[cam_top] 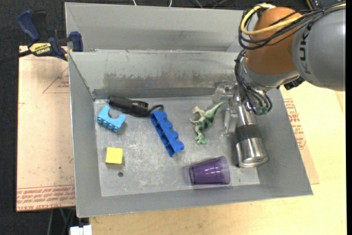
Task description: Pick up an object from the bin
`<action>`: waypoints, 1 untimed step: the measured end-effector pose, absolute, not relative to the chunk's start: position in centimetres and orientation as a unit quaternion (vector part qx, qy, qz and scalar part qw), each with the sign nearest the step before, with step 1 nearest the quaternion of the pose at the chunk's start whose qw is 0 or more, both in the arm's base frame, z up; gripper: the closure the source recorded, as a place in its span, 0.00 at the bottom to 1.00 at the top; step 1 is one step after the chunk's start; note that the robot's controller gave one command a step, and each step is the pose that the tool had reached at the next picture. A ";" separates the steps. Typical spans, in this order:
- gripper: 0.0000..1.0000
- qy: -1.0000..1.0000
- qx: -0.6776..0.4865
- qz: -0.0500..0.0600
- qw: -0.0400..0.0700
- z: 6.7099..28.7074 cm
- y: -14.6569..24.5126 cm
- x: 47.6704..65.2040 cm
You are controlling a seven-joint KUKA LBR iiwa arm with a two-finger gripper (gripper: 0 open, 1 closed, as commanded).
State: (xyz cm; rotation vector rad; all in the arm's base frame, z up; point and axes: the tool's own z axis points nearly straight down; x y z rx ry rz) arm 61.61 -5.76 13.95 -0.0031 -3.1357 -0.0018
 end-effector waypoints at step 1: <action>0.00 -1.000 0.000 0.000 -0.001 14.5 -5.7 61.8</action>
Offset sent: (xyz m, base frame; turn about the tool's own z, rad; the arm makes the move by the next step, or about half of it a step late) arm 0.0178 0.0211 -0.0695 -0.3975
